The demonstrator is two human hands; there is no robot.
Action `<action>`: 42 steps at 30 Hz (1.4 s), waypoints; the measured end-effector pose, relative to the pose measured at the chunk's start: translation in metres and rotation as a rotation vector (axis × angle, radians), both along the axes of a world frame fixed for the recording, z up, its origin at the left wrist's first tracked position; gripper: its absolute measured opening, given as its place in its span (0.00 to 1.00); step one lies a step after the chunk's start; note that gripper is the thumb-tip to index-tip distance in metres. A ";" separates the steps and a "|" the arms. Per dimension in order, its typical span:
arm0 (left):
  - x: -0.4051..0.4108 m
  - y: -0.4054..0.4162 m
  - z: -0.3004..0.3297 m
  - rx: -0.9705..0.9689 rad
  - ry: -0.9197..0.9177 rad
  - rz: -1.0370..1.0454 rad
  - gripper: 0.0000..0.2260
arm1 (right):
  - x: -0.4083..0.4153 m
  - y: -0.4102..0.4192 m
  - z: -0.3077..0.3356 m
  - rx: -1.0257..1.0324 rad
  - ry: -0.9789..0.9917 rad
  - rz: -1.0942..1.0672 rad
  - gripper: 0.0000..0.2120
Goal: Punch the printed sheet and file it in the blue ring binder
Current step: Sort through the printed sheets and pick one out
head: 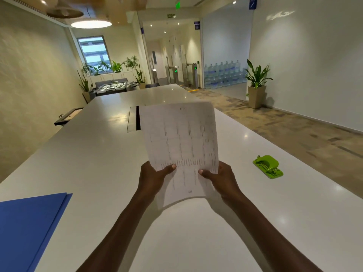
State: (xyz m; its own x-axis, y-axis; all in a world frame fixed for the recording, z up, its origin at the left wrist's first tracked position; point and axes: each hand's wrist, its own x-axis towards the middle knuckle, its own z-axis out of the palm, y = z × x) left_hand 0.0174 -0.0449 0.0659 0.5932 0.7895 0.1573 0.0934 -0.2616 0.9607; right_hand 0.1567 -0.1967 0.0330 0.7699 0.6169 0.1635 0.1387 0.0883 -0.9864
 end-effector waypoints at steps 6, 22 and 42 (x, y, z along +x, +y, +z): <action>-0.004 0.005 0.008 -0.015 0.004 -0.088 0.24 | 0.004 -0.004 0.014 -0.040 -0.062 0.000 0.16; -0.029 0.031 0.013 -0.109 -0.039 -0.167 0.23 | -0.027 0.011 0.028 -0.081 -0.047 -0.010 0.17; -0.034 0.000 -0.006 -0.285 -0.039 -0.315 0.20 | -0.054 -0.024 0.025 -0.201 -0.135 -0.376 0.10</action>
State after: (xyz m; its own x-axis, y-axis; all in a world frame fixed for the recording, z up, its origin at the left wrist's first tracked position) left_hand -0.0168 -0.0447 0.0598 0.8103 0.5858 -0.0137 0.0134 0.0049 0.9999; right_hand 0.1026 -0.2211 0.0584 0.9266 0.3283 0.1833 0.2532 -0.1846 -0.9496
